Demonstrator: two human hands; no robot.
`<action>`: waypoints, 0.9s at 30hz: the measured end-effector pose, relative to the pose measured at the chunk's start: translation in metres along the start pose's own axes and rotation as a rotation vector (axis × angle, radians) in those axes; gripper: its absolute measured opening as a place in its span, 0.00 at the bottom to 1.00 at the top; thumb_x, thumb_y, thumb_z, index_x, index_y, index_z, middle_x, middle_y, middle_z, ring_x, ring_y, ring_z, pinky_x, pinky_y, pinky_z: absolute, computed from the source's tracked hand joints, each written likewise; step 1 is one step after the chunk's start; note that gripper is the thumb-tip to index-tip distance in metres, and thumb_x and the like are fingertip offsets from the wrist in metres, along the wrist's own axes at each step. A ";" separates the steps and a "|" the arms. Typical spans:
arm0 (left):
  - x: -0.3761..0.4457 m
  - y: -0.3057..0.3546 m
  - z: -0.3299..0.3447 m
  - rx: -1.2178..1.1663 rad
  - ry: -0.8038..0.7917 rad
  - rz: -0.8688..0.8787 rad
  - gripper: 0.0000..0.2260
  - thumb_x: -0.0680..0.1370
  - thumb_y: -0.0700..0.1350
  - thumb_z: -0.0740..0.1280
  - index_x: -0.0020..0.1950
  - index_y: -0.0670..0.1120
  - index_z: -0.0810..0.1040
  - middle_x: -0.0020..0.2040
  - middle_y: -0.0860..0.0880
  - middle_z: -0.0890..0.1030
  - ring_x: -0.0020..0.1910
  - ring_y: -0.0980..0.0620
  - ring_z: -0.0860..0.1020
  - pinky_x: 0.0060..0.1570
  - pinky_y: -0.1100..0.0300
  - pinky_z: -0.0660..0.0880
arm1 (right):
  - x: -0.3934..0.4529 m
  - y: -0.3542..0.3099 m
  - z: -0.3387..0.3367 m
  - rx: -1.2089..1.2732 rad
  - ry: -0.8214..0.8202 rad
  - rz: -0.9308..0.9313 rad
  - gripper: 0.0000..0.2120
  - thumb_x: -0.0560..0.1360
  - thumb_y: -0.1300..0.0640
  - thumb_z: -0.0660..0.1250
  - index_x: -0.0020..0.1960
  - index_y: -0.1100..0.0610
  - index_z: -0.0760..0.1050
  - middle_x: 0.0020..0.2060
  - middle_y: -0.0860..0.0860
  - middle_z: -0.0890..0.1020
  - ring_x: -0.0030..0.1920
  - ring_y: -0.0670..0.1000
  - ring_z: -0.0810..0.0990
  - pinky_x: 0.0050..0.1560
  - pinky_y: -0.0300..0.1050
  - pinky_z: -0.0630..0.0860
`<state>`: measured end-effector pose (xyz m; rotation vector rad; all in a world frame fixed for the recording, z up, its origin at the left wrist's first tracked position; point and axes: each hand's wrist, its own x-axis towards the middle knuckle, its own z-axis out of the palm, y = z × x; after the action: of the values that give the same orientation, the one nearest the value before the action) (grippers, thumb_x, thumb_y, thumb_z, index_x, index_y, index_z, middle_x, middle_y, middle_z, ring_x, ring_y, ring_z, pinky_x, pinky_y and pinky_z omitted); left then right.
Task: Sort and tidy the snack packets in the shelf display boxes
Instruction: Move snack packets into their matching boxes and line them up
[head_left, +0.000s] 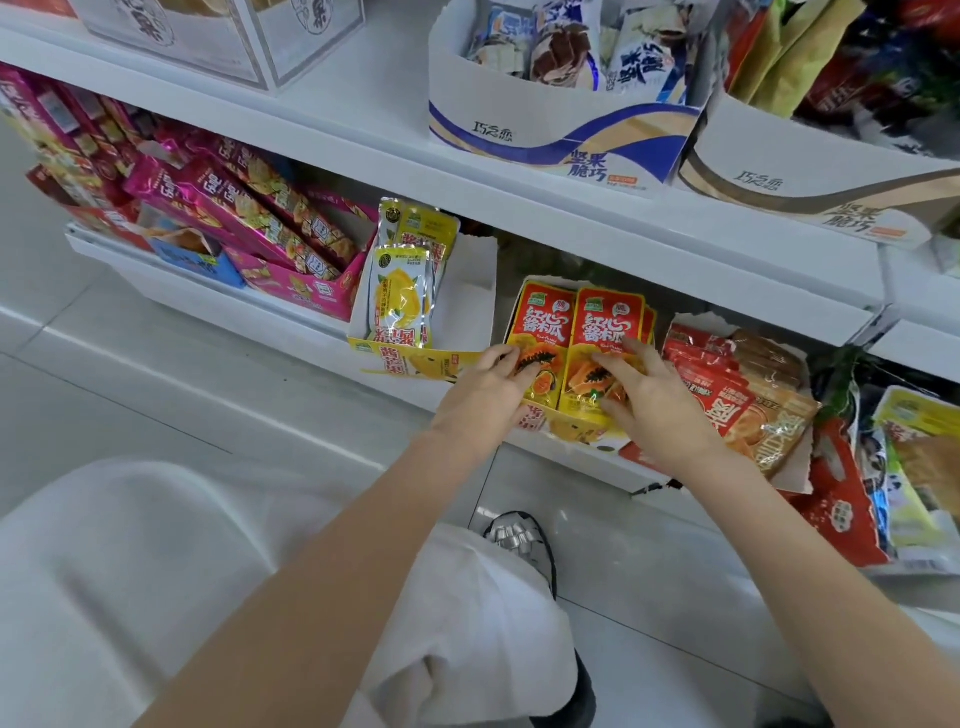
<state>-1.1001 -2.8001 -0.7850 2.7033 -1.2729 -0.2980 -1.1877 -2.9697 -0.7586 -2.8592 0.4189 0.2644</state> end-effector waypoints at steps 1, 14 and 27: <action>0.001 0.000 0.000 -0.005 0.000 0.000 0.24 0.80 0.47 0.59 0.75 0.46 0.57 0.75 0.43 0.59 0.74 0.47 0.52 0.72 0.52 0.57 | 0.003 -0.002 -0.001 -0.003 -0.004 0.018 0.26 0.76 0.55 0.64 0.72 0.49 0.61 0.72 0.56 0.58 0.70 0.61 0.60 0.69 0.56 0.62; -0.014 -0.019 -0.018 -0.067 0.231 -0.131 0.21 0.77 0.42 0.60 0.71 0.47 0.65 0.71 0.47 0.64 0.70 0.47 0.59 0.68 0.53 0.57 | -0.010 -0.011 -0.006 -0.031 0.109 0.027 0.18 0.77 0.56 0.63 0.66 0.55 0.70 0.69 0.58 0.64 0.67 0.61 0.61 0.67 0.57 0.64; -0.023 -0.035 -0.016 -0.174 0.105 -0.441 0.21 0.76 0.42 0.63 0.69 0.47 0.66 0.71 0.40 0.56 0.67 0.36 0.58 0.65 0.48 0.63 | -0.028 -0.020 0.029 0.105 0.201 0.144 0.12 0.76 0.56 0.64 0.50 0.66 0.78 0.52 0.60 0.74 0.53 0.59 0.73 0.52 0.51 0.72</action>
<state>-1.0848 -2.7598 -0.7744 2.7749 -0.5822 -0.2907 -1.2124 -2.9359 -0.7766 -2.7651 0.6580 -0.0204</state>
